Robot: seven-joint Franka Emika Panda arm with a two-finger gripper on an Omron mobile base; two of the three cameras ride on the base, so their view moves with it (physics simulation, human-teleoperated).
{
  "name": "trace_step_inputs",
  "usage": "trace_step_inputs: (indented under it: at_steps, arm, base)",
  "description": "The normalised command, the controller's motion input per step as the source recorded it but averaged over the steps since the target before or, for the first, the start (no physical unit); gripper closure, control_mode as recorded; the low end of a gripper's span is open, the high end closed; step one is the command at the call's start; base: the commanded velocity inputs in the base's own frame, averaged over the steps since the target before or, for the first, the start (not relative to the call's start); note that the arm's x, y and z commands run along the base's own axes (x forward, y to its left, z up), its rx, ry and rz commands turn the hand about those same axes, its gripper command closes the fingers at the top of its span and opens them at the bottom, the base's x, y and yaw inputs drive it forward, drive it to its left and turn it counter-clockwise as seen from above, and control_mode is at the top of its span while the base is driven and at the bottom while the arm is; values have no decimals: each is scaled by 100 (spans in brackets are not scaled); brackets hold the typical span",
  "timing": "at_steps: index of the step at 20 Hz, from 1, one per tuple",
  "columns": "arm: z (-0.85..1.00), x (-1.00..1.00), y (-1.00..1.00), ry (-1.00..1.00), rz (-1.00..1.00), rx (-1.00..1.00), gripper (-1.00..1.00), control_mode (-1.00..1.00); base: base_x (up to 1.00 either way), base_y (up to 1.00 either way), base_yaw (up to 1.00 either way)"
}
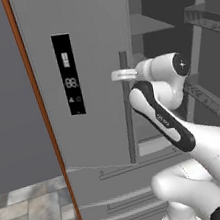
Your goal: There is a bowl on the dining counter. Grab a lemon wedge from the fridge and place it in the bowl. Then get the liquor bottle and glass cup from the cabinet and place them next to the bowl.
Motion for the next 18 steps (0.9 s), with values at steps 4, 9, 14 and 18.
trace_step_inputs:
  at_steps: [4, 9, 14, 18]
  arm:
    - [0, -100, 2, -2, 5, 0, 100, -100]
    - [0, -100, 26, 0, 0, 0, 100, -100]
    - [-5, -81, 50, 9, 0, -2, -100, -100]
    - [-11, -61, -18, 0, -2, 6, -100, -100]
  base:
    - [0, 0, 0]
    - [0, 0, 0]
    - [0, 0, 0]
    - [0, 0, 0]
